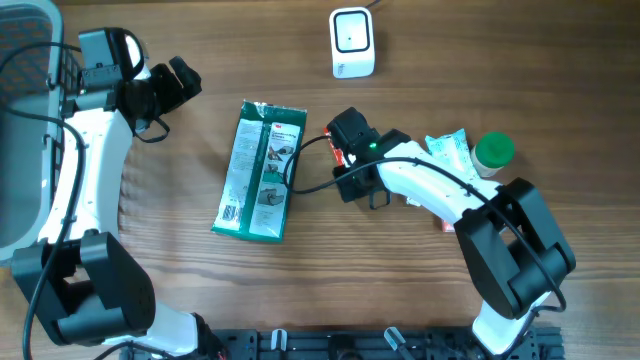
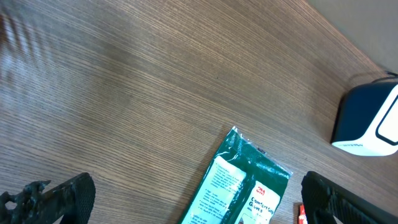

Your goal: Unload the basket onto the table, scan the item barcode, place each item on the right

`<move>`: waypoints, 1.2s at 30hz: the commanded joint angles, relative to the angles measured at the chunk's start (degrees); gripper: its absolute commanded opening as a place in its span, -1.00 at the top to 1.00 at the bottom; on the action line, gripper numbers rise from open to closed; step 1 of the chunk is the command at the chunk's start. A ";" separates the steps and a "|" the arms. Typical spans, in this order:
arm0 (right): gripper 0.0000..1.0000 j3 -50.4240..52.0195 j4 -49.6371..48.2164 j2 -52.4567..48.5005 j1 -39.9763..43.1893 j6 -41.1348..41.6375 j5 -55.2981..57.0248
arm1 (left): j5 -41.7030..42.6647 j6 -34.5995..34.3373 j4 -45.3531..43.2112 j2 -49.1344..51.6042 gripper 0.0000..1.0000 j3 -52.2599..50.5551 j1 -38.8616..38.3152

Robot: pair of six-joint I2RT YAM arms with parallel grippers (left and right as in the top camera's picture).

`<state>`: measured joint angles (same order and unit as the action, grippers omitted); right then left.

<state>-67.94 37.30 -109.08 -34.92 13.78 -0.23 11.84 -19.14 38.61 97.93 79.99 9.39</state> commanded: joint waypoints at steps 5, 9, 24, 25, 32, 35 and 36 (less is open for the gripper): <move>0.05 0.20 -2.05 -1.20 0.07 -1.90 -0.94 | 4.96 0.70 0.96 0.33 -1.00 -0.20 0.11; 0.05 0.20 -3.82 -1.20 0.09 -1.79 -0.94 | 11.08 0.72 5.73 0.50 -1.00 -0.33 -0.79; 0.38 0.98 -5.44 -1.36 0.07 -2.86 -0.96 | 10.86 -2.34 4.24 4.76 -1.00 -4.02 -14.03; 0.38 1.27 -5.77 -1.36 0.09 -2.93 -0.96 | 10.84 -2.32 4.07 4.87 -1.00 -4.02 -14.93; 0.46 1.33 -5.92 -1.36 0.09 -2.89 -0.98 | 10.60 -3.56 3.17 6.23 -1.00 -4.02 -18.71; 0.47 1.46 -6.01 -1.36 0.09 -2.91 -0.96 | 10.60 -4.48 2.99 7.10 -1.00 -4.02 -19.54; 0.47 2.01 -6.71 -1.36 0.07 -2.89 -0.98 | 10.62 -4.48 2.95 7.19 -1.00 -4.02 -19.80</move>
<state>-67.09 31.62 -109.10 -34.92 11.62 -0.43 22.00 -22.37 41.78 104.03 76.38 -9.67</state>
